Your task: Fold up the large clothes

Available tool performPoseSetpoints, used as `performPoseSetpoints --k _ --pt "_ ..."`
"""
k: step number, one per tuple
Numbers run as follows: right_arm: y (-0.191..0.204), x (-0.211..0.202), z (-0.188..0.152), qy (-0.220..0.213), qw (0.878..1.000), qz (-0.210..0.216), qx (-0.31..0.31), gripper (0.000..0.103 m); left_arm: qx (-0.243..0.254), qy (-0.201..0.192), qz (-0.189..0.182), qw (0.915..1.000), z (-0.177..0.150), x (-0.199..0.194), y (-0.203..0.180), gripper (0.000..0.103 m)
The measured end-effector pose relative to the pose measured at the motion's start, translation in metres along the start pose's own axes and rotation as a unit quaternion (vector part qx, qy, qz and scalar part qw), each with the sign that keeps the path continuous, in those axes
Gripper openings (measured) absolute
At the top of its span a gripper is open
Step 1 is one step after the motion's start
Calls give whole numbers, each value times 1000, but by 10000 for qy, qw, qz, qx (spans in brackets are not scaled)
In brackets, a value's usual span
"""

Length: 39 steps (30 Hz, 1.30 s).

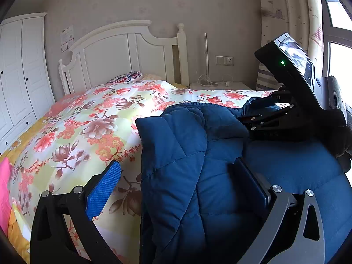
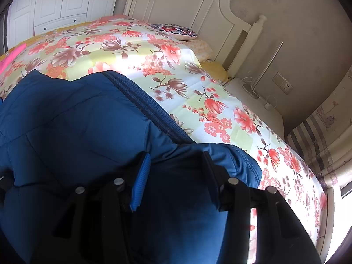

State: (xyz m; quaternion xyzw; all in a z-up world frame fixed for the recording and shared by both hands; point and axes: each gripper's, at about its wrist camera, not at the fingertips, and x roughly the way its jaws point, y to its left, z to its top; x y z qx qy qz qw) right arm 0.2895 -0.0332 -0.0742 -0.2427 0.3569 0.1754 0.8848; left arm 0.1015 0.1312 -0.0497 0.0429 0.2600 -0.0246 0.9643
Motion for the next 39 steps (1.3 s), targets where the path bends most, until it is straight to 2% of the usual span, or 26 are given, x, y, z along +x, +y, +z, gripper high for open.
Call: performPoseSetpoints --k 5,7,8,10,12,14,16,18,19,22,24,26,27,28,30,33,35,37,39 --pt "1 -1 3 103 9999 -30 -132 48 -5 -1 -6 10000 0 0 1 99" --pt "3 -10 15 145 9990 -105 -403 48 -40 -60 73 9999 -2 -4 1 99" --pt "3 -16 21 82 9991 -8 -427 48 -70 -122 155 9998 -4 -9 1 99" --pt "7 -33 38 -191 9975 561 -380 48 -184 -266 270 9991 -15 -22 1 99" --pt "18 -40 51 -319 9924 1103 -433 48 -413 -305 214 9985 -26 -29 5 99" --pt "43 -41 66 -399 9864 1388 -779 48 -671 -275 54 9974 -35 -30 12 99" --pt "80 -27 72 -94 9800 1433 -1380 47 -691 -212 -12 9974 -36 -28 14 99" --pt "113 -1 68 443 9744 1060 -1930 42 -601 -166 78 9980 -33 -27 13 99" --pt "120 6 69 581 9730 965 -2016 41 -581 -143 122 9981 -33 -26 14 99" --pt "120 7 82 767 9698 1025 -2078 40 -788 -23 -150 9968 -37 -20 23 99" --pt "113 -5 91 605 9729 1122 -1931 39 -776 -36 -180 9968 -39 -22 22 99" --pt "107 -14 97 361 9747 1565 -1555 39 -716 -87 -119 9973 -40 -24 19 99" --pt "113 -6 95 462 9729 1645 -1556 39 -740 -81 -135 9971 -41 -24 18 99" --pt "126 11 87 772 9694 1493 -1790 39 -768 -74 -156 9969 -41 -24 19 99" --pt "137 25 84 993 9675 1396 -1862 39 -792 -21 -143 9968 -40 -23 21 99" --pt "128 11 89 757 9707 1477 -1740 39 -866 94 -312 9957 -40 -19 25 99" --pt "106 -23 88 341 9760 1680 -1345 40 -775 144 -308 9964 -38 -20 24 99" --pt "82 -65 75 -162 9810 1635 -1028 52 -705 160 -291 9970 -37 -20 24 99" --pt "58 -110 47 -598 9842 1485 -761 59 -747 210 -346 9964 -37 -19 24 99"
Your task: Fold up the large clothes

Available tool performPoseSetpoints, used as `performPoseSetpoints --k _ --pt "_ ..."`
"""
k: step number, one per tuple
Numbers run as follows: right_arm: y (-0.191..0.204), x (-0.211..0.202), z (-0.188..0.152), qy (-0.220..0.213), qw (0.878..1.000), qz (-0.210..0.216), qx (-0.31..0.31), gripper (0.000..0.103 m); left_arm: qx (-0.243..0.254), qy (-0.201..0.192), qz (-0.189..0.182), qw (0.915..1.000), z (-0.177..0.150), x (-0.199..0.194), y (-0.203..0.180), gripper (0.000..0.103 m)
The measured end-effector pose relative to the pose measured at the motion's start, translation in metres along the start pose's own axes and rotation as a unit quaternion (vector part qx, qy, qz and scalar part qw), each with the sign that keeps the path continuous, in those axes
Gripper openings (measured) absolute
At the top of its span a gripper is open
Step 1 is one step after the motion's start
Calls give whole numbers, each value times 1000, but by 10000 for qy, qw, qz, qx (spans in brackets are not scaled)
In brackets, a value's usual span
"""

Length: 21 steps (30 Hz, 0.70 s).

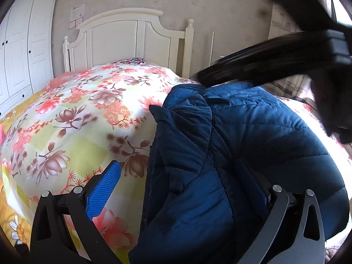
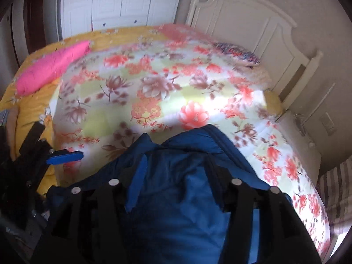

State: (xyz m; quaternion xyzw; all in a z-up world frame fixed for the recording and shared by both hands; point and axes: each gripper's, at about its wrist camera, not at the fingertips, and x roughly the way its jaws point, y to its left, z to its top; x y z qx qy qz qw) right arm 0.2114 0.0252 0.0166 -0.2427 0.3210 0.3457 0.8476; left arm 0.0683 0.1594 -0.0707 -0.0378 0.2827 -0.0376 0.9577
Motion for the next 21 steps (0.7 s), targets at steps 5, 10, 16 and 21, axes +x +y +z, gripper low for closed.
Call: performPoseSetpoints --k 5,10,16,21 --pt "27 -81 -86 -355 9992 -128 -164 59 -110 14 -82 9999 -2 2 2 99" --pt "60 -62 -167 -419 9987 -286 112 60 -138 36 -177 9997 -6 2 3 99" --pt "56 -59 -172 -487 9981 -216 324 60 143 322 213 9992 23 -23 -10 97" --pt "58 -57 -177 -586 9971 -172 459 60 840 -517 129 9950 96 -60 -50 98"
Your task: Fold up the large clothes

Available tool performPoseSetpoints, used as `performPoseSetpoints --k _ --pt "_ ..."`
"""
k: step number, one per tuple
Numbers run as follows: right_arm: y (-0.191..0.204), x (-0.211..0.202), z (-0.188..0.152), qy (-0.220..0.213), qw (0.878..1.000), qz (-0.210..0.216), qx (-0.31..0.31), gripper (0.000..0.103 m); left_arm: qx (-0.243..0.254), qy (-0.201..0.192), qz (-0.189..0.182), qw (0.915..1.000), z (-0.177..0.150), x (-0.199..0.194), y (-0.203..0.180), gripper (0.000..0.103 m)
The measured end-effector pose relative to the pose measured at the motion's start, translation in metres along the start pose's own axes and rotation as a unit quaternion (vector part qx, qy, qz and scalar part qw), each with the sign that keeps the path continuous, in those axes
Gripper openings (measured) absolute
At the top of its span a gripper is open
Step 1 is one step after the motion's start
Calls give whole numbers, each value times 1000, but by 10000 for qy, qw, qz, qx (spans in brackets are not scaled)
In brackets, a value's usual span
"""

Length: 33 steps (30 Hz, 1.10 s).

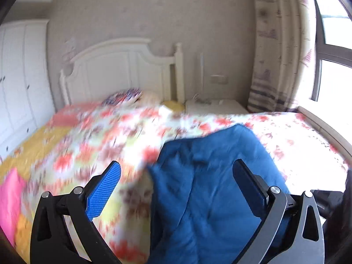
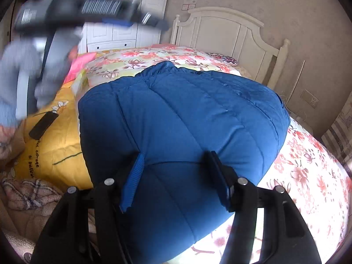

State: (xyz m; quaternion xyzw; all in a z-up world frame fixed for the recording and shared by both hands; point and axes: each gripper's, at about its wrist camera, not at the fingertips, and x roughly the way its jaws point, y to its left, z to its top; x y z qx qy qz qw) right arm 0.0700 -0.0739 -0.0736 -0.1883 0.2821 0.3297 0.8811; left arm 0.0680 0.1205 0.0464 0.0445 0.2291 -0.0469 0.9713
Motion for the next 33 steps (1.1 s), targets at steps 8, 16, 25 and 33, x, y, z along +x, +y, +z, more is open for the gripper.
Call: performPoseSetpoints --k 8,16,25,33 --pt "-4 -1 1 -118 9995 214 192 60 117 1491 336 9882 -44 130 5 99" --pt "-41 -50 50 -520 9969 -412 415 62 95 1243 497 9910 -51 119 6 99" --pt "-122 34 72 -67 9863 -636 1523 62 15 1189 433 9920 -47 117 11 99" --pt "-114 77 54 428 9840 -687 1589 66 -156 1241 328 9916 -50 121 19 99"
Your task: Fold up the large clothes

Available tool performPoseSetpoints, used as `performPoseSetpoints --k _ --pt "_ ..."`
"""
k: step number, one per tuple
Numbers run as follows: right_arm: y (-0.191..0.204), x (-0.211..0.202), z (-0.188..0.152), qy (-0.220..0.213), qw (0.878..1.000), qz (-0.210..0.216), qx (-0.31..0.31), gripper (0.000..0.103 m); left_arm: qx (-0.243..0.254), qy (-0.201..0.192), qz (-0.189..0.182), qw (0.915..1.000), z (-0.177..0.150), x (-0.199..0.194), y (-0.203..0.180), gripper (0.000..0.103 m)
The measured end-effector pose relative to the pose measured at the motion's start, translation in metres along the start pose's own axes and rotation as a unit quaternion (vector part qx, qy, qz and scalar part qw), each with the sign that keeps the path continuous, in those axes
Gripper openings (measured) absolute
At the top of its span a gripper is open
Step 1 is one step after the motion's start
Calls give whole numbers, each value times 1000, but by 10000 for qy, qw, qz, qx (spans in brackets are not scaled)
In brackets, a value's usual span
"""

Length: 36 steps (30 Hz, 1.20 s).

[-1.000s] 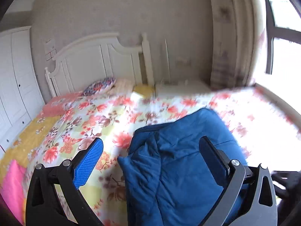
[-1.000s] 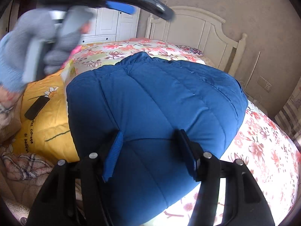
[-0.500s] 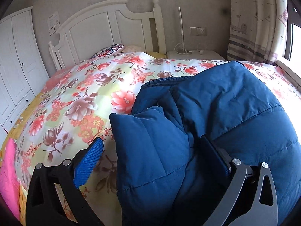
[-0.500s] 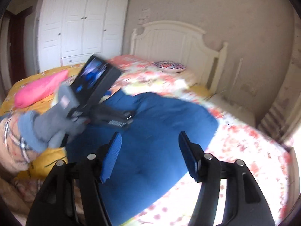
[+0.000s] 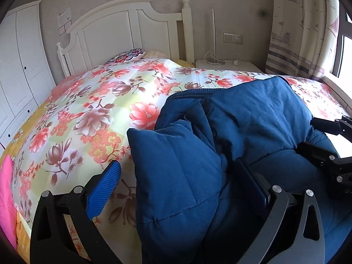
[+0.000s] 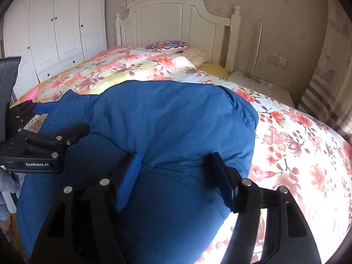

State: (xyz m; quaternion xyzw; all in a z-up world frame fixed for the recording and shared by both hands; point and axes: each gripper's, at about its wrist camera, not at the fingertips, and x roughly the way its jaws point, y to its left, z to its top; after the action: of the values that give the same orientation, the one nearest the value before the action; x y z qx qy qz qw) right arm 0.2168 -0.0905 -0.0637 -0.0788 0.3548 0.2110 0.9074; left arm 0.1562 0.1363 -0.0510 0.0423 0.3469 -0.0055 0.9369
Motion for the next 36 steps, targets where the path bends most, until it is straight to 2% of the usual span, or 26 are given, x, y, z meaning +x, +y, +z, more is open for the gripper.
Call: performPoseSetpoints --k 2,4,7,9,12,14,16,19,21,22,24,25,26,28,29,31,33,36 --pt "-12 -10 -1 -49 9990 313 305 68 -73 5 -76 9999 -1 0 3 99" --pt "-20 -18 -7 -114 9975 392 579 80 -116 2 -120 9999 -2 0 5 99" --pt "-20 -22 -20 -86 9968 400 687 81 -112 45 -153 9998 -1 2 6 99" --pt "-22 -26 -25 -45 9956 501 785 82 -192 176 -361 9990 0 4 11 99" --pt "-33 -43 -30 85 9896 937 1088 82 -629 374 -915 9931 -4 1 36 99" --pt "-40 -55 -41 113 9855 1114 1274 91 -926 522 -1388 9846 -14 0 54 99" --pt "-45 -59 -55 252 9770 1467 1528 96 -1214 779 -1995 9692 -26 3 71 99" --pt "-43 -47 -76 666 9567 2152 1844 100 -1558 1220 -2808 9392 -46 12 86 99" --pt "-35 -36 -86 817 9460 2493 1905 101 -1786 1482 -3311 9146 -59 21 89 99" --pt "-34 -32 -89 782 9431 2549 1987 101 -1879 1395 -3501 9070 -64 22 92 99" --pt "-35 -25 -90 757 9375 2666 2107 101 -1887 1349 -3696 8998 -69 21 92 99" --pt "-36 -24 -90 756 9361 2701 2122 101 -1903 1394 -3862 8917 -70 22 90 98" --pt "-36 -24 -90 745 9365 2718 2085 101 -1915 1491 -4104 8790 -71 24 86 98" --pt "-33 -28 -90 608 9408 2685 1977 99 -1722 1537 -4151 8800 -69 24 73 94" --pt "-32 -30 -89 511 9443 2626 1915 96 -1726 1573 -4311 8716 -67 24 68 89" --pt "-33 -37 -89 231 9527 2453 1777 82 -1783 1504 -4399 8673 -66 26 62 83" --pt "-35 -45 -89 -58 9620 2224 1583 74 -1912 1354 -4518 8608 -65 24 60 76" --pt "-47 -63 -81 -494 9708 1858 1434 66 -1802 1002 -4626 8622 -52 13 42 72"
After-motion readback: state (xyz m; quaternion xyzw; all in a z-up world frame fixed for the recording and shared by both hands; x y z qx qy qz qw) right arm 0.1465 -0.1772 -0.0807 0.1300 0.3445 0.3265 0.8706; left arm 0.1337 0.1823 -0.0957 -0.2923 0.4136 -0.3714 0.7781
